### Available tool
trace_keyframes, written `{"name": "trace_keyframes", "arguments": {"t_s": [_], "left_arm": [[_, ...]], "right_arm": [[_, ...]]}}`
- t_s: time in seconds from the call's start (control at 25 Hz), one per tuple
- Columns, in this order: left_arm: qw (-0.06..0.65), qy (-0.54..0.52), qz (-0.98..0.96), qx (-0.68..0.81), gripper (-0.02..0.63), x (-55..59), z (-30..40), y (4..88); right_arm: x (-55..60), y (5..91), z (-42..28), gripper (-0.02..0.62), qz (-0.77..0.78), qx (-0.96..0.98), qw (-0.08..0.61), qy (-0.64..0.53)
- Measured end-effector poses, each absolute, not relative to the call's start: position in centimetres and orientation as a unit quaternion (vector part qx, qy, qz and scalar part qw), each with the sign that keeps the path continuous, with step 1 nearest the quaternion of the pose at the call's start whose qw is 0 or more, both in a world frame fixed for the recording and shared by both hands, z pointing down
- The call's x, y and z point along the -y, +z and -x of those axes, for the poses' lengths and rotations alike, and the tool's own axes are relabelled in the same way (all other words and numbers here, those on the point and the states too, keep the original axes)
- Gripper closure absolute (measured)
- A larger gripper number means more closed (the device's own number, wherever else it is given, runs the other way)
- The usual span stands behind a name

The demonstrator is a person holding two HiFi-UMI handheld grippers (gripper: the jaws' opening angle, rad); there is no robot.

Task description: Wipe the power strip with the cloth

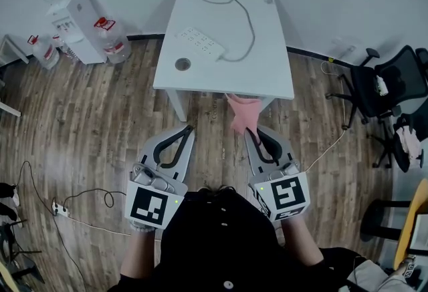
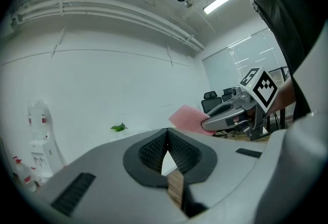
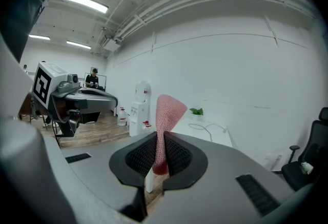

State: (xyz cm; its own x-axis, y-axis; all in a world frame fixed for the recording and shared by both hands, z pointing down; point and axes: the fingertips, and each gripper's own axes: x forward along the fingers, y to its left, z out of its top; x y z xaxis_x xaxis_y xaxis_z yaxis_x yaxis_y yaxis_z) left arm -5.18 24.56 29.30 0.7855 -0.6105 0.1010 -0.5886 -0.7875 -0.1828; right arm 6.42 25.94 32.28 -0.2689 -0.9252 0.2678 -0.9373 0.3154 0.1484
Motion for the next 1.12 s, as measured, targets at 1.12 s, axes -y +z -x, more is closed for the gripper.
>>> {"name": "trace_keyframes", "arguments": {"t_s": [1.12], "left_arm": [[0.083, -0.071, 0.938, -0.329, 0.592, -17.9, 4.0, 29.7]], "right_arm": [[-18.7, 33.5, -8.5, 0.546, -0.584, 0.796, 0.159, 0.012]]}}
